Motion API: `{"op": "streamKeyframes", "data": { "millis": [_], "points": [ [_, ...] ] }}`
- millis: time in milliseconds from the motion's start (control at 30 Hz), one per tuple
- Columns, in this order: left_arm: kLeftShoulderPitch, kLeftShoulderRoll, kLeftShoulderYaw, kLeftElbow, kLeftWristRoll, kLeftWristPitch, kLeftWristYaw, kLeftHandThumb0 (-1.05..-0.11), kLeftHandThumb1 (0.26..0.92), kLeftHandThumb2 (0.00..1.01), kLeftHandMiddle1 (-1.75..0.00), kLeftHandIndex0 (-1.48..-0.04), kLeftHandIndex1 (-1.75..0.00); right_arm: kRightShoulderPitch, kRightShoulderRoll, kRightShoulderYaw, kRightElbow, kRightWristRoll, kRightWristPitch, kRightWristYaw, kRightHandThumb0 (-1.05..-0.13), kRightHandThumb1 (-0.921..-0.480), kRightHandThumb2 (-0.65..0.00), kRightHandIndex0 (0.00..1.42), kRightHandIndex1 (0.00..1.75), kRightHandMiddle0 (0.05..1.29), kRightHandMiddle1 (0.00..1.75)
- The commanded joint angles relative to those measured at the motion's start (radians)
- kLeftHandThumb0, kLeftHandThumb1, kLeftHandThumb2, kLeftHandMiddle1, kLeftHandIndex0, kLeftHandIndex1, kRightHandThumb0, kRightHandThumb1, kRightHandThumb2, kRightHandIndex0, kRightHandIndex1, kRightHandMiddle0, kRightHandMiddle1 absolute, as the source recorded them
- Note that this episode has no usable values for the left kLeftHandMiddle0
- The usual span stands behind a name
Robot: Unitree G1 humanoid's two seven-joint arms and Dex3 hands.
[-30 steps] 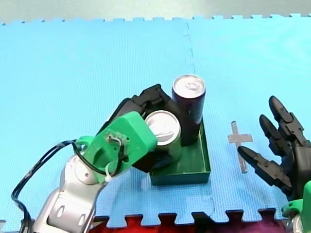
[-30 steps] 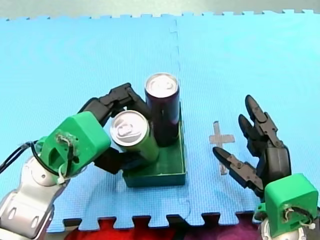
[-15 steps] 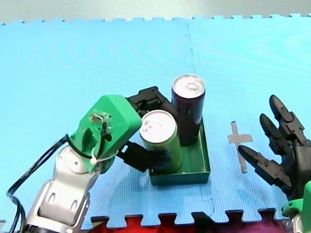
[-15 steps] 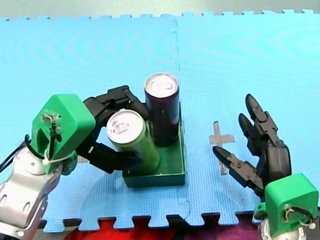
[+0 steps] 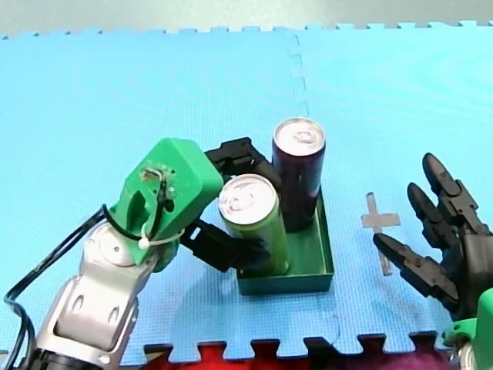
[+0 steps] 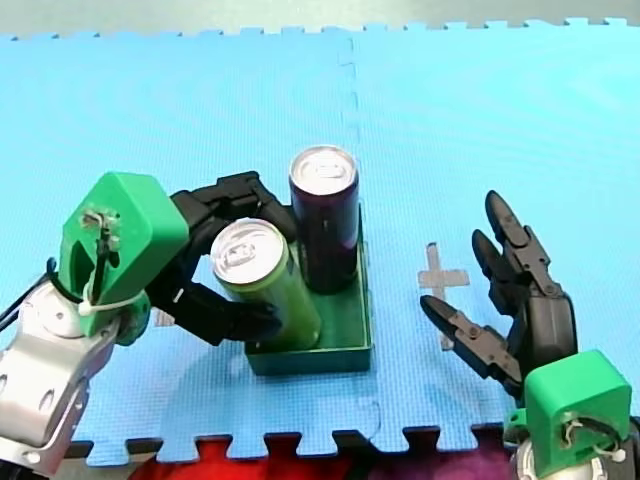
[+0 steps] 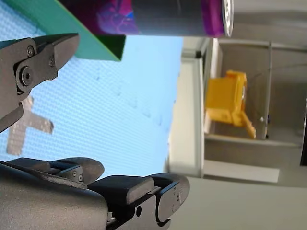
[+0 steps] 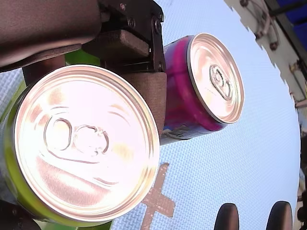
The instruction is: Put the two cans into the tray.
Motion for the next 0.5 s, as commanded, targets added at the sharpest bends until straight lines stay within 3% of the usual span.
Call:
{"op": "streamKeyframes", "data": {
  "millis": [0, 133, 300, 467],
  "points": [
    [0.002, 0.004, -0.010, -0.014, 0.020, -0.010, 0.019, -0.335, 0.465, 0.72, -1.75, -0.65, -1.75, 0.001, -0.002, -0.003, 0.004, 0.004, -0.008, -0.001, -0.865, -0.762, -0.001, 0.40, 0.00, 0.35, 0.00],
    [0.010, 0.008, -0.044, -0.025, 0.083, -0.051, 0.065, -0.330, 0.467, 0.72, -1.75, -0.65, -1.75, -0.002, -0.003, -0.004, 0.012, 0.007, -0.012, 0.001, -0.865, -0.762, 0.000, 0.40, 0.00, 0.35, 0.00],
    [0.015, 0.012, -0.052, -0.017, 0.110, -0.094, 0.083, -0.318, 0.466, 0.71, -1.75, -0.66, -1.75, 0.004, -0.005, -0.005, 0.003, 0.008, -0.010, 0.002, -0.858, -0.760, 0.000, 0.39, 0.00, 0.35, 0.00],
    [0.023, 0.038, -0.070, -0.032, 0.138, -0.176, 0.074, -0.306, 0.464, 0.70, -1.75, -0.67, -1.75, 0.006, -0.004, -0.005, -0.003, 0.009, -0.002, 0.003, -0.852, -0.760, 0.000, 0.39, 0.00, 0.35, 0.00]
  ]
}}
